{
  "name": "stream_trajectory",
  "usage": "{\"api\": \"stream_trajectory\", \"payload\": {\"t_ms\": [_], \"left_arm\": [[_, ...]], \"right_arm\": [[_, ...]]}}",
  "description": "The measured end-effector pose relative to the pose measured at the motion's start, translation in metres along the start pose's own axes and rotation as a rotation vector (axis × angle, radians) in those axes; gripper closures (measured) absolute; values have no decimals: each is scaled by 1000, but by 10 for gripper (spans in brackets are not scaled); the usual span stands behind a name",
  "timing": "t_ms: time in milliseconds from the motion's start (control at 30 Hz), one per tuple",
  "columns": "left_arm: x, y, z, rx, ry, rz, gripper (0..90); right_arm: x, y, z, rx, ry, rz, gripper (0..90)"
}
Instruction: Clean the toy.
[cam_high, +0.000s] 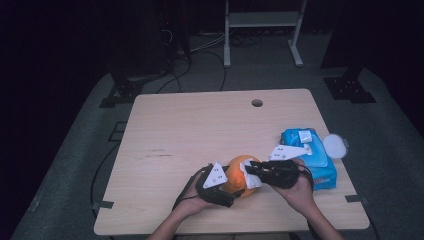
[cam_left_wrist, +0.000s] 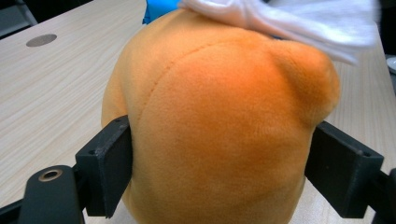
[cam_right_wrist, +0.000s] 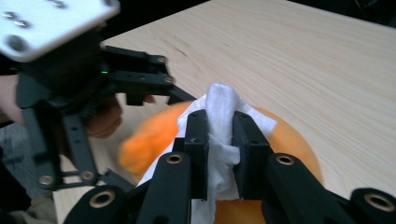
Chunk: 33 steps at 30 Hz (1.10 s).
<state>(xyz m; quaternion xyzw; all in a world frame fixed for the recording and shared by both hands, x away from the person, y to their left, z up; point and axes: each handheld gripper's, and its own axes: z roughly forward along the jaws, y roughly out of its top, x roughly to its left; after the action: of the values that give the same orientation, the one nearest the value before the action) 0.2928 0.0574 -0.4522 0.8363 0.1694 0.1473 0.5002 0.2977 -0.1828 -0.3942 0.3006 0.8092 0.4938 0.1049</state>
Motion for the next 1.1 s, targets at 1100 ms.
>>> {"api": "stream_trajectory", "payload": {"t_ms": [1100], "left_arm": [[1, -1, 1, 5, 1, -2, 164]], "right_arm": [[29, 6, 5, 7, 35, -96, 765]]}}
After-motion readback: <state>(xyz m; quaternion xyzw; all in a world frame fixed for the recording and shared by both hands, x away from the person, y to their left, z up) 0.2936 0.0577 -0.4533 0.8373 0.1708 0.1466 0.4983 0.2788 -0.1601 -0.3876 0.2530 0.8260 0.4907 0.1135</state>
